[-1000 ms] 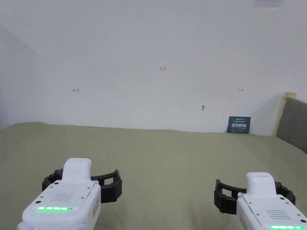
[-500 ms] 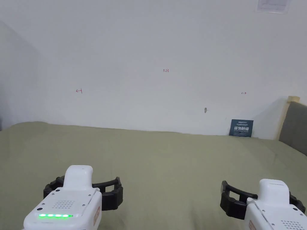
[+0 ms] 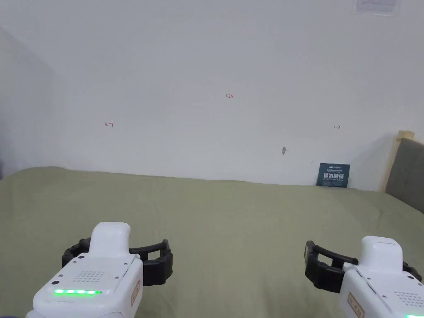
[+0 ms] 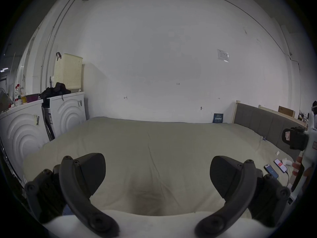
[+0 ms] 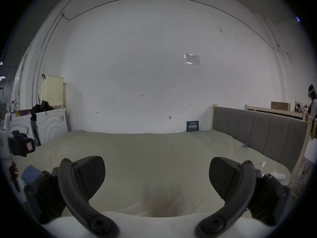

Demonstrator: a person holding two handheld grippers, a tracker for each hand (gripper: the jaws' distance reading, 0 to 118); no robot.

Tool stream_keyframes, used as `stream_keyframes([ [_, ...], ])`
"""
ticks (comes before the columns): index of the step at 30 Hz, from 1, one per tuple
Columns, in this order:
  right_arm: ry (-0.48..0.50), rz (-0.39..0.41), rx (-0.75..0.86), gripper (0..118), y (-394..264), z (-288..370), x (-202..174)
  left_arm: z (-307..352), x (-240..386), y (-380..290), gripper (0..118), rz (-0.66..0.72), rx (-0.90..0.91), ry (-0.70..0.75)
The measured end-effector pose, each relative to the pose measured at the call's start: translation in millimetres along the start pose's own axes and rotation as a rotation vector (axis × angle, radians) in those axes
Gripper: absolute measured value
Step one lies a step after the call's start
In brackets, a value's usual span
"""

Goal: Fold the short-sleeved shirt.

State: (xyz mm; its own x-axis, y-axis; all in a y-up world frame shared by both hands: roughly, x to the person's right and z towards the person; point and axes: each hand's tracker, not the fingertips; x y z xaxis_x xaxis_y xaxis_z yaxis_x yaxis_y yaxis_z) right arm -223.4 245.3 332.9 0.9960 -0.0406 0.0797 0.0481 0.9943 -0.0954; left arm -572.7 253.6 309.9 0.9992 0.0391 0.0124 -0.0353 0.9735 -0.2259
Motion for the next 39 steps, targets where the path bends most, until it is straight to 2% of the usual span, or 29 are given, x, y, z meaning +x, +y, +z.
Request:
stream_keyframes([
  [5, 0.01, 0.011, 0.017, 118, 2, 3, 1, 2, 2, 3, 118, -0.007, 0.007, -0.007],
  [9, -0.061, 0.046, -0.026, 118, 5, 1, -5, 1, 0, 3, 118, 0.002, -0.002, -0.009],
  [12, -0.067, 0.031, -0.061, 118, 0, -5, 0, 4, 1, 6, 118, -0.004, -0.007, -0.008],
  [15, -0.075, -0.023, -0.132, 118, 5, -2, 2, 3, -1, 6, 118, -0.007, -0.01, -0.002],
  [20, -0.11, 0.022, -0.171, 118, 13, -9, -4, 3, -1, 5, 118, -0.001, -0.015, -0.004],
  [23, -0.085, 0.038, -0.161, 118, 17, -6, -8, 3, -1, 5, 118, 0.001, -0.016, -0.005],
  [29, -0.079, -0.002, -0.157, 118, 21, -8, -7, 4, 0, 7, 118, -0.004, -0.022, -0.013],
  [34, -0.084, 0.037, -0.19, 118, 22, -15, -10, 3, 0, 7, 118, -0.006, -0.02, -0.015],
  [36, -0.095, 0.021, -0.204, 118, 23, -17, -10, 2, 1, 6, 118, -0.003, -0.023, -0.015],
  [39, -0.045, -0.032, -0.2, 118, 21, -17, -6, 3, 0, 7, 118, 0.002, -0.02, -0.022],
])
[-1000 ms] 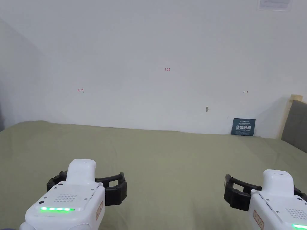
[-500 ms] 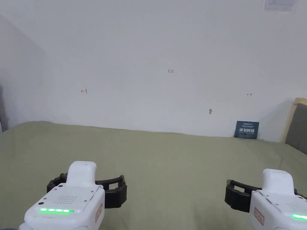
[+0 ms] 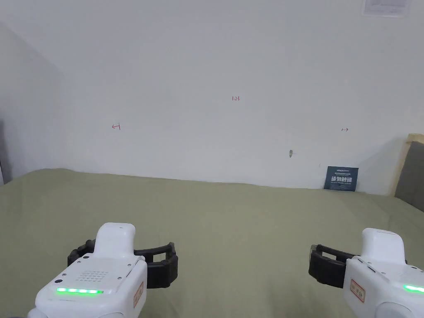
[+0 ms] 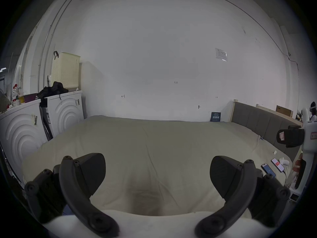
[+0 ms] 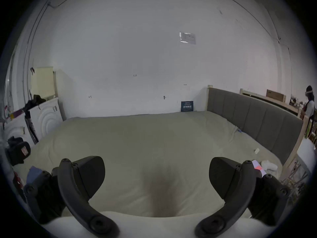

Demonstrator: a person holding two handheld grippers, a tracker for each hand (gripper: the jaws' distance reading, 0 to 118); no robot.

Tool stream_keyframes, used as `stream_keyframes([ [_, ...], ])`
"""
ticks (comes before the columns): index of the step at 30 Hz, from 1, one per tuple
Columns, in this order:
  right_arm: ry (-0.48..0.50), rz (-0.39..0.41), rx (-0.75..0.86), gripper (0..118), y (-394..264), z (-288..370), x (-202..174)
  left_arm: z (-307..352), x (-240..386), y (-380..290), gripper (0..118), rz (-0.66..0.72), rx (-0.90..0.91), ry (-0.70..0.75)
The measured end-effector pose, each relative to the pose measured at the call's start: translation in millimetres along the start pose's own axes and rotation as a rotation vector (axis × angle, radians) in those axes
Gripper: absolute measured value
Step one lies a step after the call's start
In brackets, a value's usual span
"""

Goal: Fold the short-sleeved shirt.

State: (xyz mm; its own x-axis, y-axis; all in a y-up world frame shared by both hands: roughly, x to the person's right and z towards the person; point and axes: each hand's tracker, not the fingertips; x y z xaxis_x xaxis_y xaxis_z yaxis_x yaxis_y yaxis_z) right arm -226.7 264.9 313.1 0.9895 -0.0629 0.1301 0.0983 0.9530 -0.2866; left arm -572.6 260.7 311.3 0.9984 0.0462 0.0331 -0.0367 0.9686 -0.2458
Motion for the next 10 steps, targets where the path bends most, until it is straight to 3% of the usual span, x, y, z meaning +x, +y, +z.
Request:
stream_keyframes([
  [5, -0.024, 0.067, 0.052, 118, -4, 14, -8, 3, -2, 6, 118, 0.004, 0.008, 0.003],
  [10, -0.001, 0.101, 0.276, 118, -27, 23, -11, 4, -4, 8, 118, 0.027, 0.023, -0.004],
])
